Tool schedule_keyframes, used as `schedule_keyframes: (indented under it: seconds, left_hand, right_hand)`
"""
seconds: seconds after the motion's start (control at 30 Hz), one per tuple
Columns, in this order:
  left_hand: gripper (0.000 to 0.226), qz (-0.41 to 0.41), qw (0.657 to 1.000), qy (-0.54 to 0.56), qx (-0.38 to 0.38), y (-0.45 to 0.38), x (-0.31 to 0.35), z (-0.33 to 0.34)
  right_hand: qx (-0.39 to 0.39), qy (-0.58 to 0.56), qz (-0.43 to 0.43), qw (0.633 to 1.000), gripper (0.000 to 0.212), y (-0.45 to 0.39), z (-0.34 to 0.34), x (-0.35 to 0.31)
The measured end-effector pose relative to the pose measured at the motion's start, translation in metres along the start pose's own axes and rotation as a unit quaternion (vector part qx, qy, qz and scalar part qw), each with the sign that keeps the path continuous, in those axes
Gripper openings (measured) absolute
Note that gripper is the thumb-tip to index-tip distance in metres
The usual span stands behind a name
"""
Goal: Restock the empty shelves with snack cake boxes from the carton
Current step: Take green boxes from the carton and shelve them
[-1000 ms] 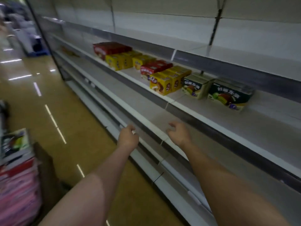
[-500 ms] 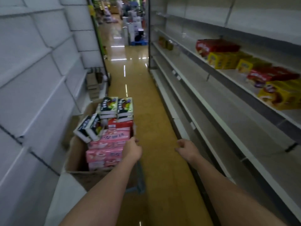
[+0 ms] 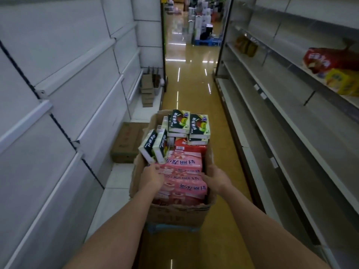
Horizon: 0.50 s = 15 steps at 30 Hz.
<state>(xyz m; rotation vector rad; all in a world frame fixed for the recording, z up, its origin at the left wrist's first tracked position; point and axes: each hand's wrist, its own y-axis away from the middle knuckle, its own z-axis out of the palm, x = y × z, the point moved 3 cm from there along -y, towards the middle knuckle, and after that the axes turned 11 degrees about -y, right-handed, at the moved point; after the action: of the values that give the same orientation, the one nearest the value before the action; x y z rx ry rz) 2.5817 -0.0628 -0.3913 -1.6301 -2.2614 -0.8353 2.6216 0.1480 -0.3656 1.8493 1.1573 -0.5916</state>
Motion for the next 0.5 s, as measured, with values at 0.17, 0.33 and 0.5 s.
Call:
schedule_keyframes:
  seconds: [0.17, 0.33, 0.5]
  left_hand:
    - [0.025, 0.000, 1.000, 0.001, 0.030, -0.037, -0.012, -0.010]
    - [0.018, -0.024, 0.999, 0.001, 0.039, -0.072, -0.013, -0.014]
    - [0.024, -0.055, 0.996, -0.010, 0.062, -0.113, -0.006, -0.016]
  right_hand:
    - [-0.025, 0.050, -0.017, 0.998, 0.056, -0.040, 0.025, -0.032]
    - [-0.066, 0.066, -0.046, 0.995, 0.059, -0.090, 0.044, -0.061]
    - [-0.106, 0.074, -0.058, 0.990, 0.052, -0.144, 0.060, -0.087]
